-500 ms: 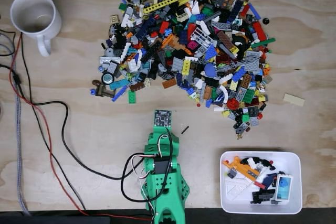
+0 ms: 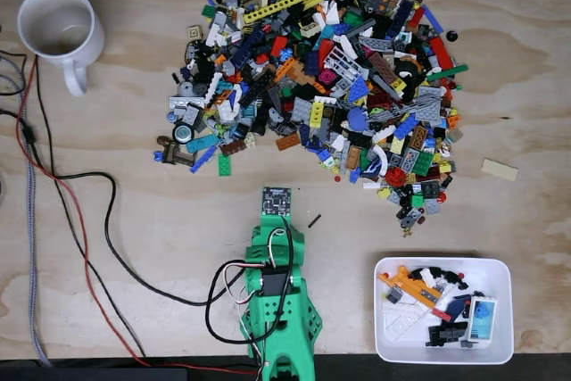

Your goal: Find the closest Lego and put it in the bin.

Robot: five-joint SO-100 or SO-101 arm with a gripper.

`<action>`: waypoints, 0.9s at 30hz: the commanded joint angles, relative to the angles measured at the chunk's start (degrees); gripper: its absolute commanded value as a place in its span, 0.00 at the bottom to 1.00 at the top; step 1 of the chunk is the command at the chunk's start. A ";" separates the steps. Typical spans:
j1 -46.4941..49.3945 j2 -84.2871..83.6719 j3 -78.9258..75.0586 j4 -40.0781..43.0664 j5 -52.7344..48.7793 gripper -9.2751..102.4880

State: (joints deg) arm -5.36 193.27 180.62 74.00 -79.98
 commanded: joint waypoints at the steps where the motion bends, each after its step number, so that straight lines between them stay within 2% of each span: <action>1: 0.35 0.09 -0.35 -0.88 -0.18 0.08; 8: 0.53 0.09 -0.35 -1.85 -0.18 0.10; 10: 0.79 -2.55 -1.49 -5.71 0.35 0.13; 13: -0.26 -12.13 -6.42 -13.01 -0.97 0.15; 17: -6.86 -25.75 -13.89 -17.31 0.97 0.17; 27: -20.57 -57.30 -30.67 -29.18 11.51 0.21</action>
State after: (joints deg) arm -21.97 144.14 158.99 50.10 -72.16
